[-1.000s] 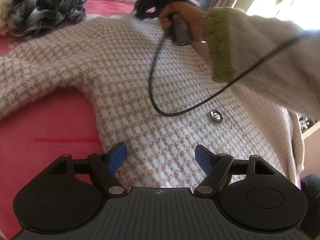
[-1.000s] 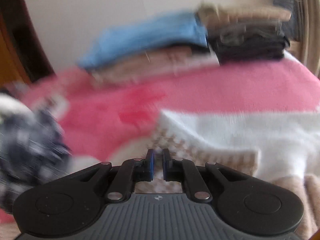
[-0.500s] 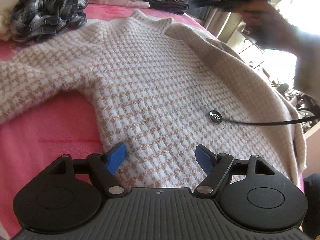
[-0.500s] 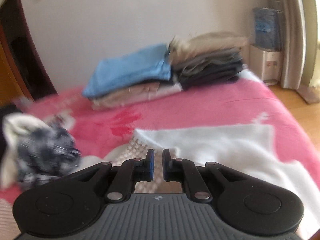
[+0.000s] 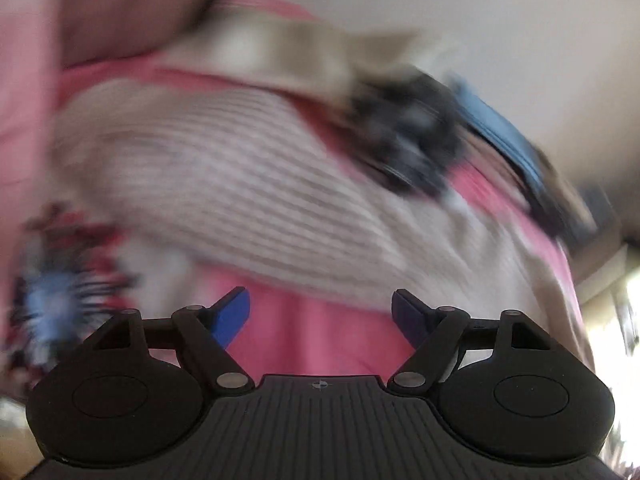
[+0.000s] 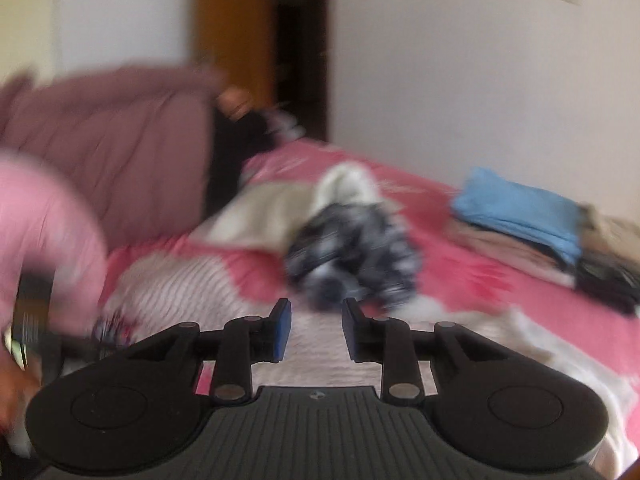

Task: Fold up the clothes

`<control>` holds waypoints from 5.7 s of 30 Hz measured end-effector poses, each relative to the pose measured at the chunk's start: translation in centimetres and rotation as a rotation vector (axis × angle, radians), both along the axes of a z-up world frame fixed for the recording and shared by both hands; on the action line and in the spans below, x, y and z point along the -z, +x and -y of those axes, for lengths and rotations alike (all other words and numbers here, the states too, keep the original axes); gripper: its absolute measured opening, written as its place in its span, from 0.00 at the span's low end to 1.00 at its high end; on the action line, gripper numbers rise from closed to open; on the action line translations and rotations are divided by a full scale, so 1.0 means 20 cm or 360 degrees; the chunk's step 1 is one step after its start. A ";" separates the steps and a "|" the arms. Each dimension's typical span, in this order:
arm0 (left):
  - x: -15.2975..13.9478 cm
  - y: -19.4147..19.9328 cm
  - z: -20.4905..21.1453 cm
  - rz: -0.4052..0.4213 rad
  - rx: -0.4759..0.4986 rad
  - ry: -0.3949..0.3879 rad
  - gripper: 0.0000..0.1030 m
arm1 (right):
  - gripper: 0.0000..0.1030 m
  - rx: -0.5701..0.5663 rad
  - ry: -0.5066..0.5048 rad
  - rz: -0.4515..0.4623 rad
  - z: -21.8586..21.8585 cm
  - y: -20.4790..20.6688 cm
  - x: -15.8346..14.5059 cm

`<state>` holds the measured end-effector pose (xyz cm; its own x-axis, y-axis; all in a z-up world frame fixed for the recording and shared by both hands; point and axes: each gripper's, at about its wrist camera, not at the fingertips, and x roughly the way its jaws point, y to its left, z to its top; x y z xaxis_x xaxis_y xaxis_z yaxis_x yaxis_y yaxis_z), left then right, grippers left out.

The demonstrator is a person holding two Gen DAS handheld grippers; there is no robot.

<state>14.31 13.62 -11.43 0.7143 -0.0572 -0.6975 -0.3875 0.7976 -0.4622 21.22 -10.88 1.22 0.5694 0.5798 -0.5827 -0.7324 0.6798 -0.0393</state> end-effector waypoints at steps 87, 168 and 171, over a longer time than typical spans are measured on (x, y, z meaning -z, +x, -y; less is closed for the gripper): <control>-0.31 0.02 -0.17 0.0425 -0.0721 0.0516 0.13 | 0.43 -0.0428 0.0192 -0.0164 -0.82 -0.15 0.82; -0.17 0.14 0.18 0.0431 -0.0086 0.0736 0.53 | 0.26 0.0967 0.1231 -0.1122 0.50 0.07 0.63; -0.14 0.16 0.34 0.0381 0.0158 0.0740 0.53 | 0.26 0.1216 0.1105 -0.1007 0.92 -0.18 0.56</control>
<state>17.58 6.80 -8.72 0.8635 0.1440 -0.4834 -0.2268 0.9669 -0.1171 17.66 -29.19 -10.04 0.6283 0.5183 -0.5802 0.1092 0.6796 0.7254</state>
